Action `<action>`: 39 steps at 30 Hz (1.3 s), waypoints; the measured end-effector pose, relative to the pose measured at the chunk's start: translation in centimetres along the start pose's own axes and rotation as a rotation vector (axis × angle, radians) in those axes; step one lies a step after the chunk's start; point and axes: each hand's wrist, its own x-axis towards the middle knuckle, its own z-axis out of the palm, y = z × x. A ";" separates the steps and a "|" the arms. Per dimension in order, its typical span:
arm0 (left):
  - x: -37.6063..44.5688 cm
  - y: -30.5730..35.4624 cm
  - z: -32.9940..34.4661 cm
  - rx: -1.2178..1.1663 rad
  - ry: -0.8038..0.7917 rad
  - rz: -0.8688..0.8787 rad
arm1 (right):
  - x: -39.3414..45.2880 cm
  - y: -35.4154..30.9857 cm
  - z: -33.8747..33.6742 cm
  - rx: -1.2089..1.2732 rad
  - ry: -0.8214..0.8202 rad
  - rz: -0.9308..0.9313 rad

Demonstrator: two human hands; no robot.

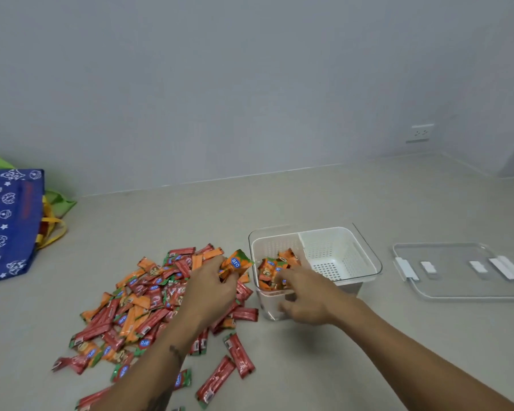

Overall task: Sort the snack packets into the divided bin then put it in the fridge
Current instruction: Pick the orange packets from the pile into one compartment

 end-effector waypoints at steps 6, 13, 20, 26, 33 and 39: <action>2.8 3.3 3.1 -0.051 -0.008 -0.041 | 0.2 0.3 2.7 -0.388 0.181 -0.092; 5.8 5.9 4.8 -0.018 -0.153 -0.186 | 0.5 0.9 3.2 -0.397 0.233 -0.106; 6.2 6.9 4.6 0.045 -0.315 -0.221 | 0.6 0.9 3.3 -0.403 0.235 -0.089; 3.6 4.9 3.4 -0.045 -0.039 -0.118 | 0.3 0.5 3.0 -0.381 0.227 -0.080; 0.0 -1.5 -0.7 -0.149 0.021 -0.226 | 0.5 -0.1 2.4 -0.079 0.250 -0.036; -3.1 -8.5 -3.8 -0.180 0.036 -0.354 | 1.8 -4.7 1.6 0.240 0.423 -0.121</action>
